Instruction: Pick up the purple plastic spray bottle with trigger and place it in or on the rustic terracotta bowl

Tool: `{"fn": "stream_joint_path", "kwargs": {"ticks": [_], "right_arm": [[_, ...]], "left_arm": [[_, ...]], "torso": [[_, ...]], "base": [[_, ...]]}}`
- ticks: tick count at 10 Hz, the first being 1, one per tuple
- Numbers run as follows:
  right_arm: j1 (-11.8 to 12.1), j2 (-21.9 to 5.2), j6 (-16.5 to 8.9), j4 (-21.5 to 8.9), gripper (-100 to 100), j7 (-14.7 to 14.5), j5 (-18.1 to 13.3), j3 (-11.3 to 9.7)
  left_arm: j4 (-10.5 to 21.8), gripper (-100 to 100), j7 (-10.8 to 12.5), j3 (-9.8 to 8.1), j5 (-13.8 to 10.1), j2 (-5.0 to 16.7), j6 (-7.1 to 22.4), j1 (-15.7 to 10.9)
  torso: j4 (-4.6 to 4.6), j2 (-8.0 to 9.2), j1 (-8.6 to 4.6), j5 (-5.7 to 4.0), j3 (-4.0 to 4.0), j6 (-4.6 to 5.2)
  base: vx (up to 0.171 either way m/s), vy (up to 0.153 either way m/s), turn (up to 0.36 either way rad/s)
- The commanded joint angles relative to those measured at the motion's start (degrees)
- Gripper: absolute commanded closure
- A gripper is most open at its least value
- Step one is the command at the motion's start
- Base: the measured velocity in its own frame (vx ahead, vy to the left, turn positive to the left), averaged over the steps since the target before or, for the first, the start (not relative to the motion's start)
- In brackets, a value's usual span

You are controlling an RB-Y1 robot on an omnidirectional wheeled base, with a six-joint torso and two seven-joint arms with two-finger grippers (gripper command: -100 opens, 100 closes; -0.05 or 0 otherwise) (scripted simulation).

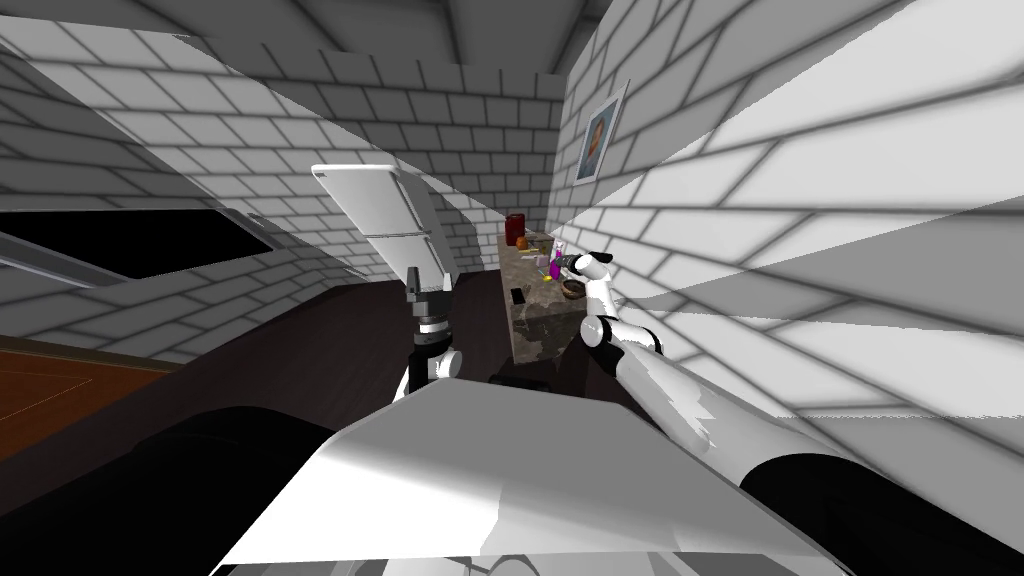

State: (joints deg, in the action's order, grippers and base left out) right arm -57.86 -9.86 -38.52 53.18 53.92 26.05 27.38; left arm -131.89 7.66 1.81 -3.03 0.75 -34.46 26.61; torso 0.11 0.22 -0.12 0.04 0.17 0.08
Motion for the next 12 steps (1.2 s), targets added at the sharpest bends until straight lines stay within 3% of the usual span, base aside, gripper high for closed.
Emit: {"fn": "stream_joint_path", "kwargs": {"ticks": [1,4,12], "right_arm": [[-1.7,-0.7,-0.7,0.5,100,1.6,-0.1,-0.1],[-3.8,-2.3,-4.0,1.3,100,3.3,-0.4,1.0],[-3.5,-2.8,-11.8,1.9,100,2.2,-1.7,3.4]], "left_arm": [[0.0,0,0.0,0.00,0.0,0.0,0.0,0.0],[0.0,0,0.0,0.00,0.0,0.0,0.0,0.0],[0.0,0,0.0,-0.01,0.0,0.0,0.0,0.0]], "torso": [[0.00,0.00,0.00,0.00,0.00,0.00],[-0.05,-0.07,-0.06,-0.05,-0.06,0.03],[-0.20,-0.44,-0.32,-0.12,-0.31,0.02]], "base": [[-0.041,-0.036,-0.005],[-0.027,-0.032,-0.013],[0.024,-0.057,-0.026]]}}
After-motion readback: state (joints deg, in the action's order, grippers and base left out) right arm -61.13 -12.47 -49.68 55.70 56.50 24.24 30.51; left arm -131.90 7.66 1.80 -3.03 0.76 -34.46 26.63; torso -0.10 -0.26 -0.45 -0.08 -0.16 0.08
